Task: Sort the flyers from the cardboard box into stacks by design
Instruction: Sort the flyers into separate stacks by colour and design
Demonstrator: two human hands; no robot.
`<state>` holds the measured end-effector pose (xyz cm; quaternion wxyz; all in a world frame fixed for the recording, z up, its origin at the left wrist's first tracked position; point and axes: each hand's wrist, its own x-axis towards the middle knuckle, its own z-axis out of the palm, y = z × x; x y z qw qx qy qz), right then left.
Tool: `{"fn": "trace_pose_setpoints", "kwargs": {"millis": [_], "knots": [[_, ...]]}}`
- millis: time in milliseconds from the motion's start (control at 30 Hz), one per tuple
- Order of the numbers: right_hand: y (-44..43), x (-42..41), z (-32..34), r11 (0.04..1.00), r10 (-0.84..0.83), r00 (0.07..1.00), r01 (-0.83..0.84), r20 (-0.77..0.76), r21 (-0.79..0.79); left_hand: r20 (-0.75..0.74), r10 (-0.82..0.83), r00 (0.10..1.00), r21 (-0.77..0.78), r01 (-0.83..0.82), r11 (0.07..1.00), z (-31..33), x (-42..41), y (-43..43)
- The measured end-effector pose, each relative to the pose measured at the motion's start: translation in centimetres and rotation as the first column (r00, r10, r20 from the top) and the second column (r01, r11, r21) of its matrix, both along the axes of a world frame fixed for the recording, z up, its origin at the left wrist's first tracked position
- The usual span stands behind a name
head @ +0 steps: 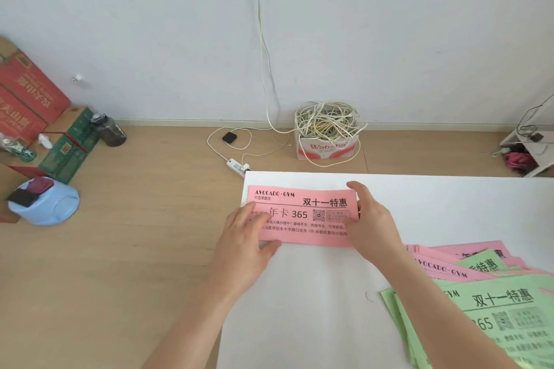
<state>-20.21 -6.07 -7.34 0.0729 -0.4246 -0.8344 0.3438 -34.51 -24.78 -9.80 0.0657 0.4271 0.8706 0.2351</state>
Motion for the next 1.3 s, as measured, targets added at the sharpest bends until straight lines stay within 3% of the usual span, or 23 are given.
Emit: {"fn": "trace_pose_setpoints", "kwargs": {"millis": [233, 467, 933, 1300], "knots": [[-0.2, -0.9, -0.2, 0.995, -0.025, 1.0, 0.026, -0.01, 0.097, -0.097, 0.041, 0.995, -0.005, -0.041, 0.999, -0.1, -0.7, 0.7], [-0.9, -0.3, 0.4, 0.964, 0.128, 0.968, -0.172, 0.214, 0.2, -0.123, 0.073, 0.99, -0.009, -0.074, 0.997, -0.2, -0.5, 0.7], [-1.7, 0.5, 0.0, 0.947, 0.111, 0.982, -0.152, 0.156, 0.283, -0.124, 0.089, 0.988, -0.001, -0.089, 0.996, -0.2, -0.4, 1.3], [-2.0, 0.4, 0.2, 0.947, 0.095, 0.973, -0.153, 0.209, 0.284, -0.107, 0.084, 0.991, 0.022, -0.082, 0.996, 0.1, -0.5, 1.7]]}}
